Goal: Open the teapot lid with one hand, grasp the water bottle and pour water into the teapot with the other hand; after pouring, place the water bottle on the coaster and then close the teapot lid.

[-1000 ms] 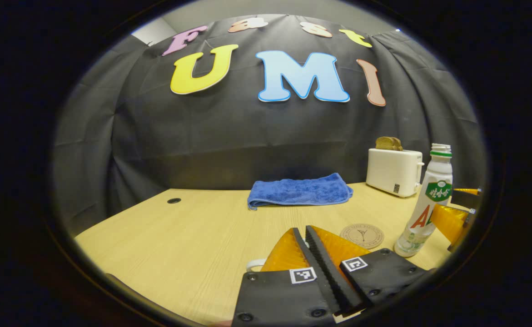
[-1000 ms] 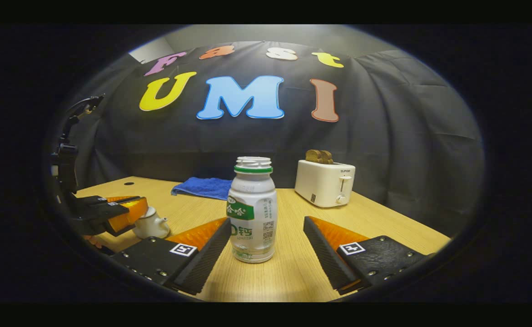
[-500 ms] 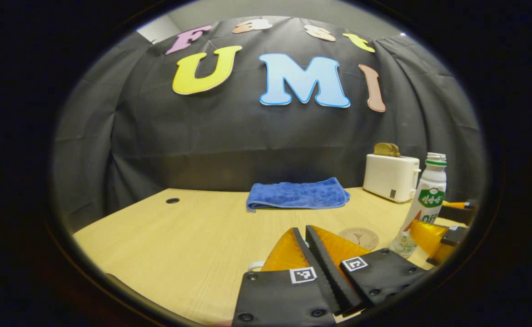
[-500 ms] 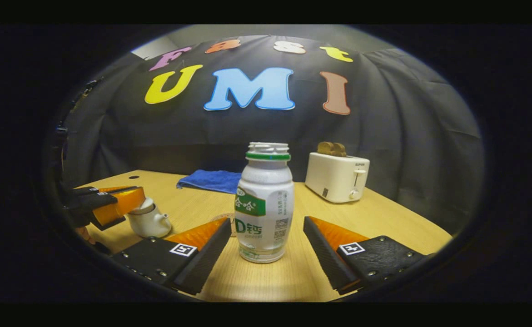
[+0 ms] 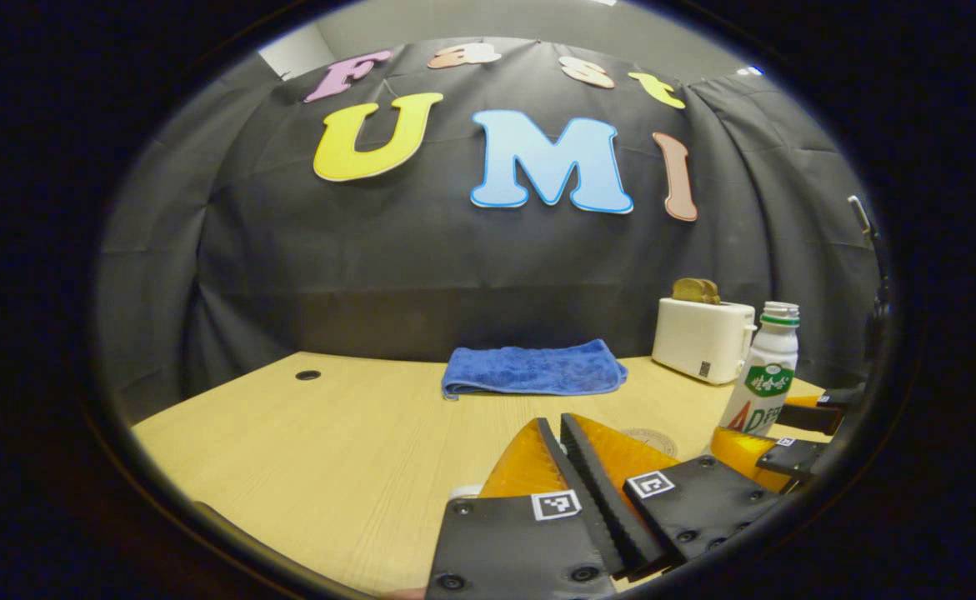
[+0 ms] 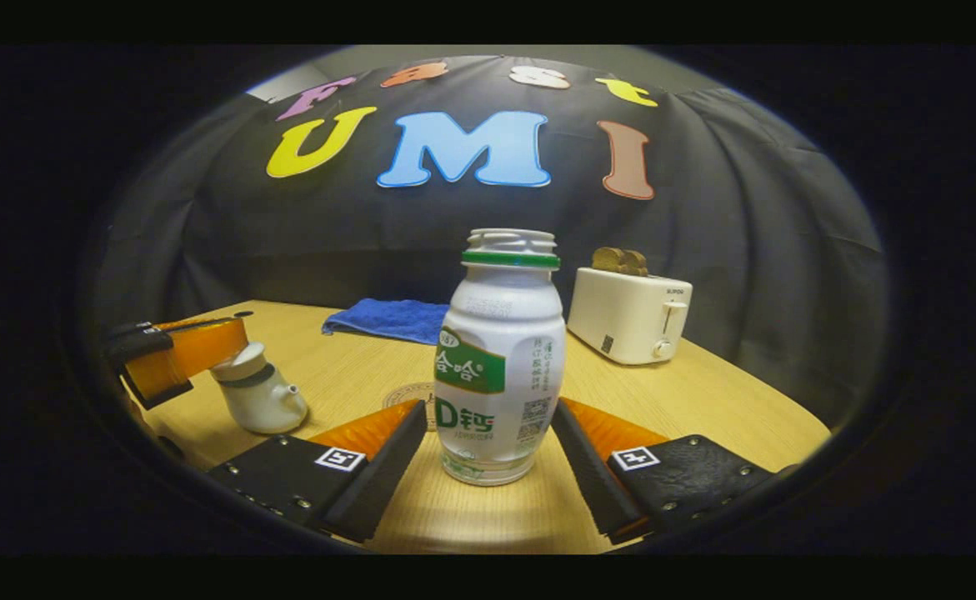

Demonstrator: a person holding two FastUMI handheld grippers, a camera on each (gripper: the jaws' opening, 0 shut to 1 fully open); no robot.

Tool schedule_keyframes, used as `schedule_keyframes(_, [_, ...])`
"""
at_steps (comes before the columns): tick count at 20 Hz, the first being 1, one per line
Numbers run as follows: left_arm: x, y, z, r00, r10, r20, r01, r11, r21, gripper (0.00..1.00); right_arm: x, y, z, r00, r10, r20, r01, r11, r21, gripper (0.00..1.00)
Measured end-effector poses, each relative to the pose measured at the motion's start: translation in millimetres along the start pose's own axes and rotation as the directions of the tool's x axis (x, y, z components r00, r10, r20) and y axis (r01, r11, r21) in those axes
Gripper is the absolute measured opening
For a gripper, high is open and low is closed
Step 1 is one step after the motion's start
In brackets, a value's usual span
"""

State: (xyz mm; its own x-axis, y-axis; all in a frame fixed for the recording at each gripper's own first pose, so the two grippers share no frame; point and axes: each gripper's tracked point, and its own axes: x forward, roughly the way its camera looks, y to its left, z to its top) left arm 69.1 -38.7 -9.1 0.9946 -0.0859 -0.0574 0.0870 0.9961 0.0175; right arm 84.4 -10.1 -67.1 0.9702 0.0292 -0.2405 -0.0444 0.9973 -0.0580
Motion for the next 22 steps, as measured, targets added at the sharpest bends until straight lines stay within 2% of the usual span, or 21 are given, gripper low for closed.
schedule_keyframes(1, [-1,3,3,1.0,0.003,0.009,-0.003,1.0,-0.003,1.0,-2,0,1,1.0,0.003,0.0,-0.003,1.0,0.002,0.85])
schedule_keyframes(2, [-3,6,5,1.0,0.008,0.017,-0.008,1.0,-0.006,0.26,-1,1,1,1.0,0.005,-0.001,-0.005,1.0,-0.002,0.81])
schedule_keyframes(3, [-3,11,6,1.0,0.017,0.021,-0.017,1.0,-0.006,0.17,0,0,2,1.0,0.006,0.0,-0.006,1.0,0.002,0.82])
schedule_keyframes(4, [-4,16,8,0.999,0.028,0.022,-0.028,1.0,-0.003,0.08,-1,1,1,1.0,0.005,-0.002,-0.005,1.0,-0.002,0.78])
schedule_keyframes(7, [-6,32,6,0.998,0.056,0.022,-0.056,0.998,-0.004,0.08,-1,3,3,1.0,0.005,-0.001,-0.005,1.0,-0.021,0.76])
schedule_keyframes(10, [-6,46,6,0.997,0.078,0.019,-0.078,0.997,-0.007,0.08,-1,5,4,1.0,0.007,0.002,-0.007,0.999,-0.048,0.8])
schedule_keyframes(12, [-7,52,6,0.996,0.09,0.02,-0.09,0.996,0.0,0.08,-1,4,6,1.0,-0.001,0.005,0.001,0.997,-0.072,0.77])
schedule_keyframes(13, [-8,56,6,0.995,0.095,0.022,-0.095,0.995,0.003,0.25,-2,3,10,1.0,-0.01,0.013,0.011,0.995,-0.098,0.76])
schedule_keyframes(16, [-8,67,4,0.994,0.106,0.016,-0.106,0.994,0.003,1.0,-6,1,28,0.997,-0.045,0.065,0.058,0.975,-0.214,0.76])
schedule_keyframes(18, [-8,73,0,0.994,0.11,0.009,-0.11,0.994,0.0,1.0,-7,4,38,0.995,-0.048,0.09,0.072,0.955,-0.287,0.76])
schedule_keyframes(22, [-11,83,1,0.993,0.121,0.009,-0.121,0.993,-0.002,1.0,-9,13,48,0.994,-0.028,0.108,0.065,0.933,-0.355,0.76])
